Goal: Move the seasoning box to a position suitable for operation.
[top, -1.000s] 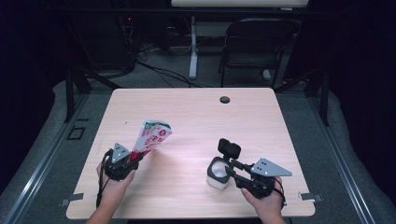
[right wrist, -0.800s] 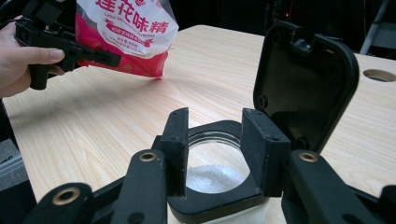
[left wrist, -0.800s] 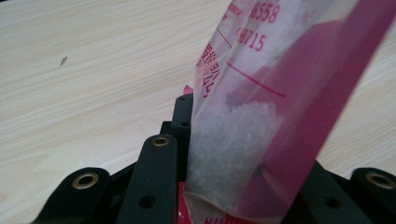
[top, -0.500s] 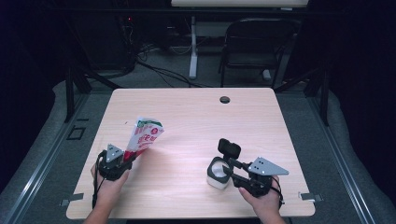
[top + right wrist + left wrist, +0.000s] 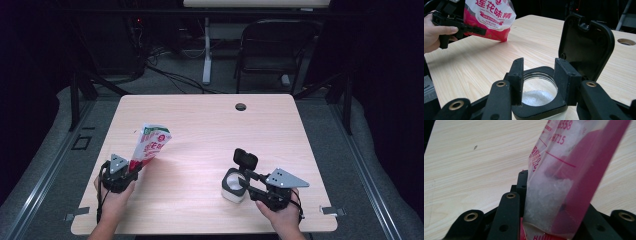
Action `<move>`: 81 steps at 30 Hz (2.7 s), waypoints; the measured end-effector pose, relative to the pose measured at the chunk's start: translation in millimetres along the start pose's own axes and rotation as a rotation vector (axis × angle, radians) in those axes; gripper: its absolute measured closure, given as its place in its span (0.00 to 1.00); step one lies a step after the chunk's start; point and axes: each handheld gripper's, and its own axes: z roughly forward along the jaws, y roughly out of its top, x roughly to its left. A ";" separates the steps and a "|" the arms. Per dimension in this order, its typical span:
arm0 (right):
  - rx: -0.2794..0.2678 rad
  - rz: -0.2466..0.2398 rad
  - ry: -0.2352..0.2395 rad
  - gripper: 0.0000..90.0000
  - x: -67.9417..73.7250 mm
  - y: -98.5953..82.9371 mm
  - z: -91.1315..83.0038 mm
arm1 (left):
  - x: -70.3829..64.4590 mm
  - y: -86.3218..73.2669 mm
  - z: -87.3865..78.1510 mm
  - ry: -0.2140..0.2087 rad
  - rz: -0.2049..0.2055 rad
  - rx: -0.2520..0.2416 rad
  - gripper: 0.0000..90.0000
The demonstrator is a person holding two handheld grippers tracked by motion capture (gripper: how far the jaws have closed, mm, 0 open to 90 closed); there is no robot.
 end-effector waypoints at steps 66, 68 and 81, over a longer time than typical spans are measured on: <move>-0.007 0.007 -0.001 0.63 -1.1 -0.4 -0.5 | -32.9 -13.0 11.7 -0.001 0.215 0.114 0.42; -0.002 0.002 -0.001 0.63 -1.4 -0.3 -0.8 | -34.4 -13.9 10.2 0.001 0.221 0.123 0.42; -0.005 0.005 0.000 0.63 -1.4 -0.1 -0.2 | -40.0 -18.7 1.6 -0.003 0.273 0.177 0.42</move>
